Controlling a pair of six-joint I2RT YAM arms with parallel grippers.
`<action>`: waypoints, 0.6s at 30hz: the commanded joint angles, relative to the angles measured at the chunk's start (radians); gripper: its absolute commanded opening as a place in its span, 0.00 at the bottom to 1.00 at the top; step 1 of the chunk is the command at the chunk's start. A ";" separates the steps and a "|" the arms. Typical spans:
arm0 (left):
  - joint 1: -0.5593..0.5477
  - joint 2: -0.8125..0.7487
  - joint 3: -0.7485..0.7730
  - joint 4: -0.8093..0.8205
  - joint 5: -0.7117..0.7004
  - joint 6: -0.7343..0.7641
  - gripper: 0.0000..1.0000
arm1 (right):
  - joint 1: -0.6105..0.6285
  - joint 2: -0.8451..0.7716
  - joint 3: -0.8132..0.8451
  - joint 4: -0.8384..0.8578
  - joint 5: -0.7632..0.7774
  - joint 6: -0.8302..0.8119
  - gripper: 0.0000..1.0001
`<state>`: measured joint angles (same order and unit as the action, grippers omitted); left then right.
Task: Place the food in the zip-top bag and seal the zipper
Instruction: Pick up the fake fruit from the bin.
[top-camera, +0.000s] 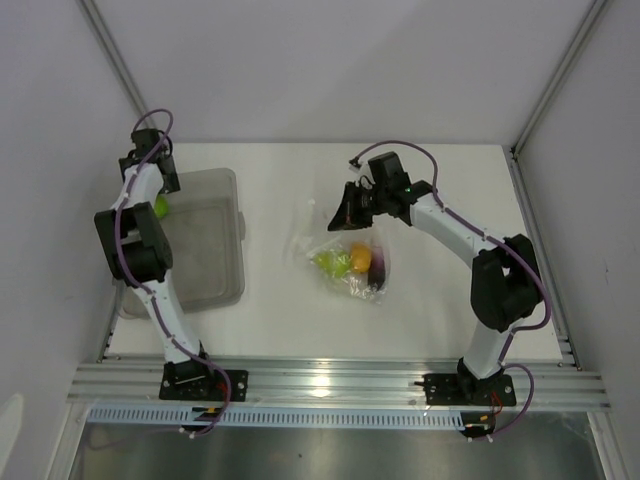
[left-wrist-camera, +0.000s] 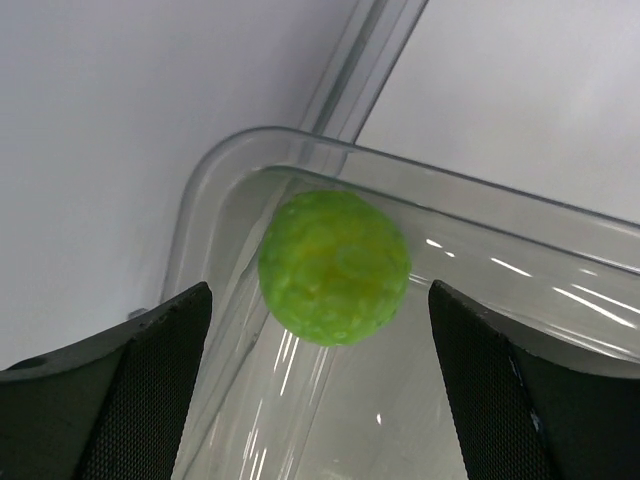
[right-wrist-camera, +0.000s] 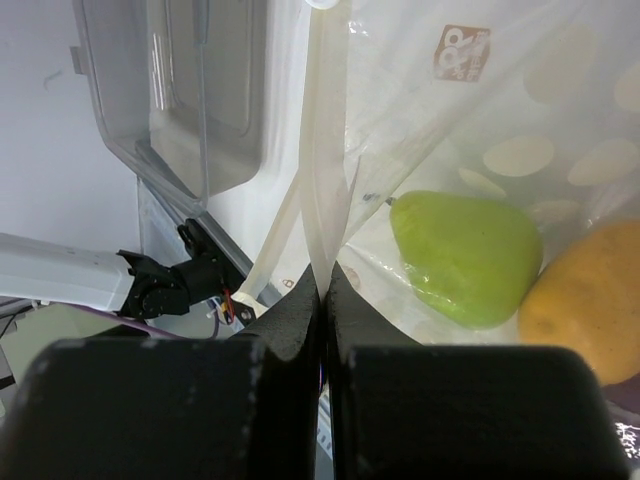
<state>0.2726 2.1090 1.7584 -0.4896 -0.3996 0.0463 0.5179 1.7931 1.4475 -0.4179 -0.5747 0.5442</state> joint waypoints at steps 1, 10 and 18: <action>0.002 0.023 0.046 -0.056 0.013 0.018 0.91 | -0.013 0.003 -0.004 0.044 -0.030 -0.018 0.00; 0.010 0.104 0.114 -0.067 0.005 0.067 0.93 | -0.030 -0.003 -0.025 0.051 -0.040 -0.024 0.00; 0.034 0.163 0.211 -0.090 0.008 0.099 0.96 | -0.050 -0.003 -0.041 0.057 -0.048 -0.029 0.00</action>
<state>0.2787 2.2635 1.8950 -0.5659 -0.3901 0.1173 0.4805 1.7931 1.4090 -0.3904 -0.6037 0.5392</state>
